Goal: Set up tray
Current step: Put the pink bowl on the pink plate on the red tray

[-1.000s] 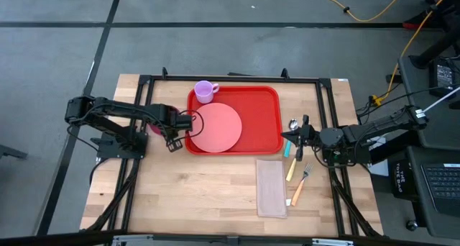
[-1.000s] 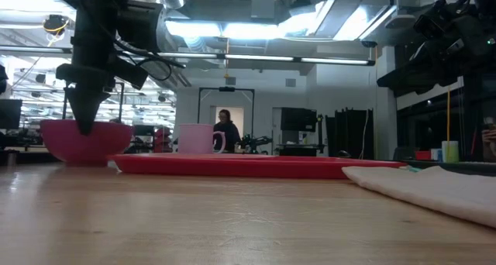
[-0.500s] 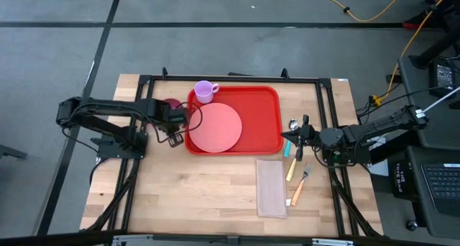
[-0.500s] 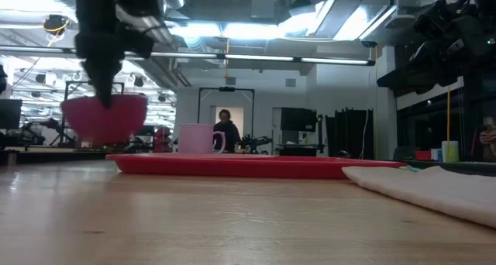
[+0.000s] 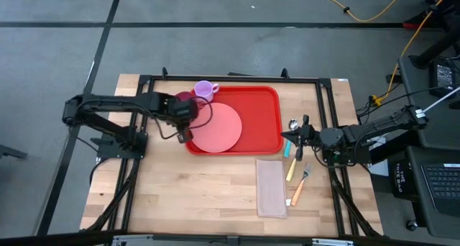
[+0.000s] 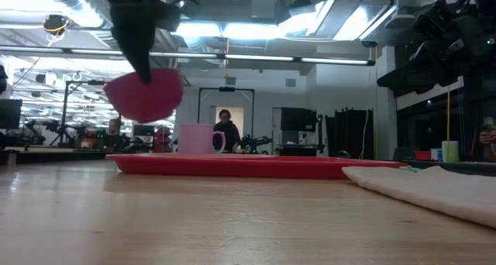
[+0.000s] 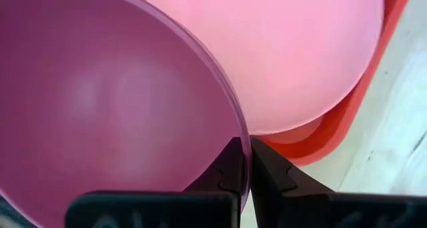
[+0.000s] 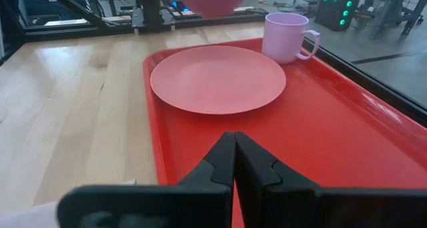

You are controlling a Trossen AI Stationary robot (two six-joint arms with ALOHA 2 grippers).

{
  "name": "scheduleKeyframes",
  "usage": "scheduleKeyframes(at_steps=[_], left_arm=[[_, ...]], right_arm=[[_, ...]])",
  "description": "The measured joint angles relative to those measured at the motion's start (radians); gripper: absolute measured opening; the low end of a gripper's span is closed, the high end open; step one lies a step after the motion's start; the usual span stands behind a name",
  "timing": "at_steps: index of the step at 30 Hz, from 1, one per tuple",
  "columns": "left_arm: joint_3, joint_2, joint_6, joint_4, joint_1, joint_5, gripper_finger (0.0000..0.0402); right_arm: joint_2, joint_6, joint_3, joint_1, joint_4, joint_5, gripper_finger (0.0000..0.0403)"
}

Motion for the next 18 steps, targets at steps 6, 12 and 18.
scheduleKeyframes(at_steps=[6,12,18], left_arm=[[0.092,0.166,0.143,-0.006,0.0,0.053,0.0003],[0.222,0.309,0.243,-0.006,0.0,0.109,0.0003],[0.333,0.42,0.269,-0.06,-0.002,0.106,0.0003]], right_arm=[[0.0,-0.001,0.0,0.0,0.008,0.05,0.0009],[0.0,-0.003,0.0,0.0,0.008,0.05,0.0009],[0.0,-0.003,0.0,0.0,0.008,0.049,0.0009]])
